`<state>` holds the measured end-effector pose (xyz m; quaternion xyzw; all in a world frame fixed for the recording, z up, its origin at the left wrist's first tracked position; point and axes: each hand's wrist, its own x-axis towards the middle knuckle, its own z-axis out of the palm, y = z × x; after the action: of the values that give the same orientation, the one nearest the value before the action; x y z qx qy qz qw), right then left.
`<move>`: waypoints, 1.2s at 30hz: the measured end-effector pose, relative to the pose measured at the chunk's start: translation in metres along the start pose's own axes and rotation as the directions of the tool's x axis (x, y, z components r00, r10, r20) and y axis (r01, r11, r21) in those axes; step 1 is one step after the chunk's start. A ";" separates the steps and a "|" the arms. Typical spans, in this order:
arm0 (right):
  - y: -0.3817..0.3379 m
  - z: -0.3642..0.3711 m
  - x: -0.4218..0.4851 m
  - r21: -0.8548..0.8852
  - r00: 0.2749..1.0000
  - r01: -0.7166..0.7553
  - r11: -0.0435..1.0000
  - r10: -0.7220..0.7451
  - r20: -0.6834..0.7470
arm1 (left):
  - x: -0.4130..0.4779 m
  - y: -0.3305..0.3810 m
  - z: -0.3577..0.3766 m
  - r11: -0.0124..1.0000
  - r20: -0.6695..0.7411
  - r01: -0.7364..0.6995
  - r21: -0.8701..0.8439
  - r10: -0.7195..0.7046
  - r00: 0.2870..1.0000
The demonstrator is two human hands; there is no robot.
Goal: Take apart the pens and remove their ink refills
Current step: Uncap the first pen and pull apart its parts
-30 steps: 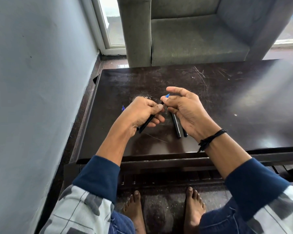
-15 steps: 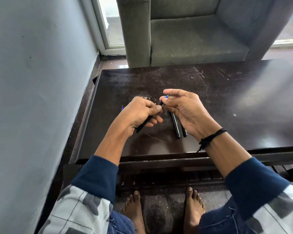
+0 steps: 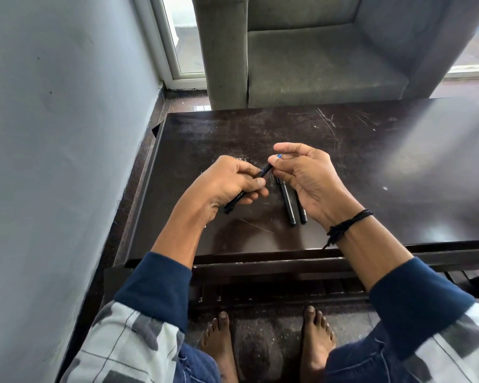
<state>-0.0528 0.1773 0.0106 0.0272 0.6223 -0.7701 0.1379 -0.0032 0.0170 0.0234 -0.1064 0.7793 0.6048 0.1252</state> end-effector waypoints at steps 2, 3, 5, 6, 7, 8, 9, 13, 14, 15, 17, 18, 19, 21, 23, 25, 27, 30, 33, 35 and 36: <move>0.000 -0.001 0.002 0.010 1.000 0.003 1.000 -0.002 -0.026 | -0.001 0.001 -0.003 1.000 -0.008 0.000 -0.009 0.000 1.000; 0.000 -0.002 0.003 0.015 0.999 0.000 1.000 0.000 -0.032 | -0.002 0.001 -0.004 1.000 -0.017 -0.003 -0.009 0.003 1.000; 0.000 -0.002 0.003 0.023 0.999 -0.016 1.000 0.016 -0.029 | -0.003 0.002 -0.005 1.000 -0.031 -0.007 -0.001 0.007 1.000; 0.001 -0.002 0.003 0.021 0.999 -0.026 0.999 0.027 -0.024 | -0.003 0.002 -0.005 1.000 -0.034 -0.005 0.004 0.005 0.999; 0.001 -0.001 0.002 0.010 0.999 -0.034 0.999 0.035 -0.020 | -0.003 0.002 -0.005 1.000 -0.034 -0.003 0.008 0.003 0.999; 0.002 -0.001 0.002 -0.007 0.999 -0.035 0.999 0.035 -0.022 | -0.003 0.001 -0.005 1.000 -0.032 0.000 0.011 0.000 0.999; 0.002 -0.001 0.002 -0.021 0.999 -0.030 0.999 0.030 -0.025 | -0.003 0.001 -0.005 1.000 -0.030 0.003 0.013 -0.003 1.000; -0.001 -0.001 0.001 0.012 1.000 -0.012 1.000 0.012 -0.001 | -0.003 0.001 -0.006 1.000 -0.026 0.006 0.024 -0.005 1.000; -0.001 -0.001 0.000 0.027 1.000 -0.020 0.999 0.020 0.009 | -0.003 0.001 -0.006 1.000 -0.024 0.003 0.024 -0.002 1.000; -0.002 -0.001 0.000 0.038 0.999 -0.031 0.999 0.031 0.017 | -0.003 0.002 -0.006 1.000 -0.021 0.000 0.024 0.000 1.000; -0.001 0.000 -0.001 0.025 0.999 -0.045 0.999 0.044 0.023 | -0.004 0.002 -0.006 1.000 -0.017 -0.003 0.025 0.003 1.000; 0.000 0.000 -0.001 0.003 0.999 -0.045 0.999 0.045 0.017 | -0.005 0.003 -0.006 1.000 -0.015 -0.003 0.027 0.003 1.000; 0.000 0.001 -0.002 -0.019 0.999 -0.040 0.999 0.041 0.006 | -0.005 0.003 -0.006 1.000 -0.014 -0.002 0.027 0.003 1.000; 0.000 0.001 -0.002 -0.047 1.000 -0.026 0.999 0.026 -0.005 | -0.005 0.003 -0.005 1.000 -0.017 -0.001 0.028 0.001 1.000; 0.000 0.001 -0.002 -0.051 1.000 -0.014 0.999 0.014 0.005 | -0.005 0.003 -0.004 1.000 -0.021 0.005 0.030 -0.004 1.000; -0.002 0.002 -0.003 -0.031 1.000 -0.010 0.999 0.011 0.022 | -0.004 0.003 -0.005 0.999 -0.024 0.009 0.031 -0.009 1.000; -0.003 0.002 -0.003 -0.004 0.999 -0.019 1.000 0.019 0.030 | -0.004 0.003 -0.005 0.999 -0.024 0.009 0.034 -0.008 1.000; -0.002 0.002 -0.002 -0.032 0.999 -0.033 0.999 0.033 0.017 | -0.005 0.004 -0.006 0.999 -0.020 0.008 0.036 -0.007 1.000; 0.000 0.002 -0.003 -0.095 1.000 -0.021 0.995 0.021 -0.008 | -0.005 0.004 -0.005 1.000 -0.023 0.015 0.028 -0.015 1.000; 0.000 0.002 -0.003 -0.102 1.000 0.003 0.995 -0.003 -0.003 | -0.004 0.004 -0.005 0.999 -0.028 0.021 0.028 -0.020 0.999; -0.001 0.002 -0.004 -0.090 1.000 0.009 0.996 -0.008 0.009 | -0.004 0.003 -0.005 0.999 -0.030 0.023 0.029 -0.022 0.999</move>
<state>-0.0491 0.1762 0.0126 0.0147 0.6558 -0.7420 0.1384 -0.0006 0.0128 0.0290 -0.1221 0.7886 0.5902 0.1219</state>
